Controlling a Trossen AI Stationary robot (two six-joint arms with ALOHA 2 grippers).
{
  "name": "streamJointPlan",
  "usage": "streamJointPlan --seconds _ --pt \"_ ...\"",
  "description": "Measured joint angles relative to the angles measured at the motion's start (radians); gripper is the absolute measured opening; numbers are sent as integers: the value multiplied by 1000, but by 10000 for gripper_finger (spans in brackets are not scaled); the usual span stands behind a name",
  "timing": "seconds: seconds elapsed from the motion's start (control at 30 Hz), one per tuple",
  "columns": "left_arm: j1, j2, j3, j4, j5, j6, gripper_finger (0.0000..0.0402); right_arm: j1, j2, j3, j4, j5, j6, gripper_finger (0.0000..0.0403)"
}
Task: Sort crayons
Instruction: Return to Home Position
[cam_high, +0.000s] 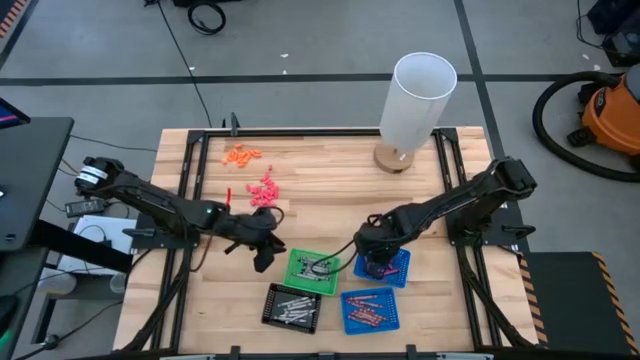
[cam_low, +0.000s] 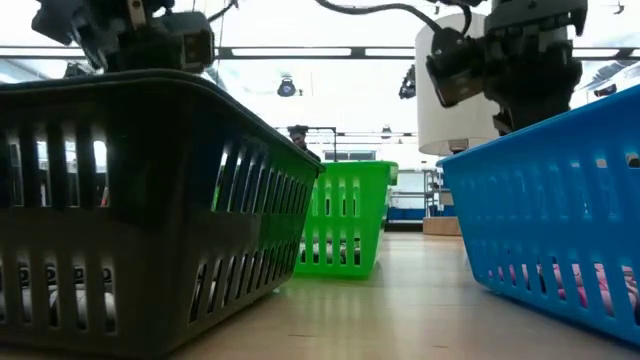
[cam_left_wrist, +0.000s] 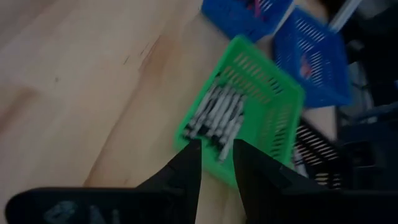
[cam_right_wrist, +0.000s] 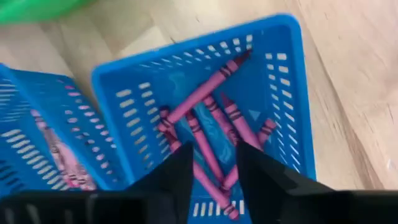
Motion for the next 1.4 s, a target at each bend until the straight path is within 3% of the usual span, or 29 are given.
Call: streamJointPlan --seconds 0.13,0.27,0.53,1.07,1.4 --pt "-5 -86 0 -30 -23 35 103 -5 -58 0 2 36 9 157" --pt "-10 -219 0 -81 -119 91 99 -23 -141 -6 20 92 -5 161" --pt "34 -386 0 -153 -192 155 77 -137 -319 -192 317 65 -18 146" --pt "136 -504 0 -216 -195 208 66 -380 -600 -372 519 61 -83 137" --pt "139 -544 -1 -285 -196 213 66 -544 -720 -433 593 -14 -85 137"
